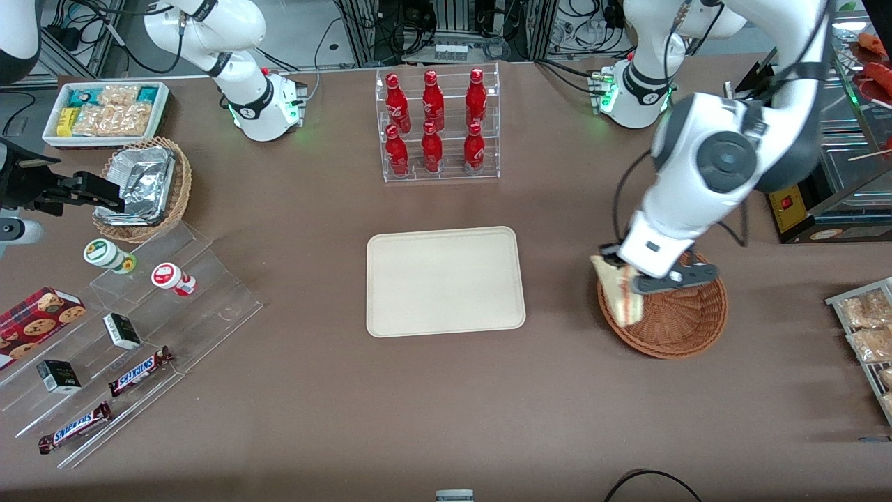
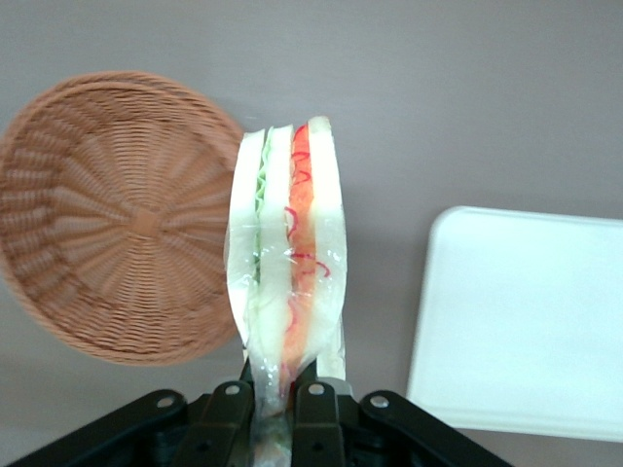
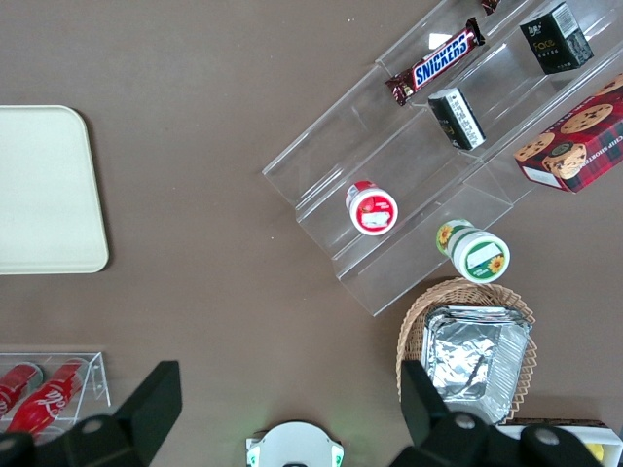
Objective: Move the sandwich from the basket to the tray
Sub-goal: 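Lift the sandwich out of the basket and carry it over the tray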
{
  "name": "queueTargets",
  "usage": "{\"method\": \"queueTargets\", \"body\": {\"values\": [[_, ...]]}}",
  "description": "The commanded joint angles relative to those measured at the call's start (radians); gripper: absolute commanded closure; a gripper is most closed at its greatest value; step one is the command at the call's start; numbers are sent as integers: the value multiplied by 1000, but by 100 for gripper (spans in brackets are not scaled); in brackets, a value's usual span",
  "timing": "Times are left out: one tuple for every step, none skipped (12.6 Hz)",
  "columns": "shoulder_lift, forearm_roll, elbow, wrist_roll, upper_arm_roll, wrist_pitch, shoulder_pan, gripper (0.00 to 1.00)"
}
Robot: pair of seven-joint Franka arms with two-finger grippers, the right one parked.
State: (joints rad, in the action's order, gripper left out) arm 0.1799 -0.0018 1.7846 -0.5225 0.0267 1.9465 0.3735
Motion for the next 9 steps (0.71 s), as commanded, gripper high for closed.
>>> {"method": "queueTargets", "body": {"values": [[52,13,-66,-83,-11,-21,106,100],[84,13,-98,-102,-13,-26,151,100],[111,10,-132,-125,-13,-24,192,100],[146,5,-170,-149,-13,-24,218,100],[171,0,-197,-168,-11,-23,238,100],[203,0,-221,-188,-11,-20,267,100],[246,-1,-253,-209,-13,-18,297,100],[294,-1,-295,-221,-11,-15,317,100],[334,-1,-332,-225,-11,-11,337,100]]}}
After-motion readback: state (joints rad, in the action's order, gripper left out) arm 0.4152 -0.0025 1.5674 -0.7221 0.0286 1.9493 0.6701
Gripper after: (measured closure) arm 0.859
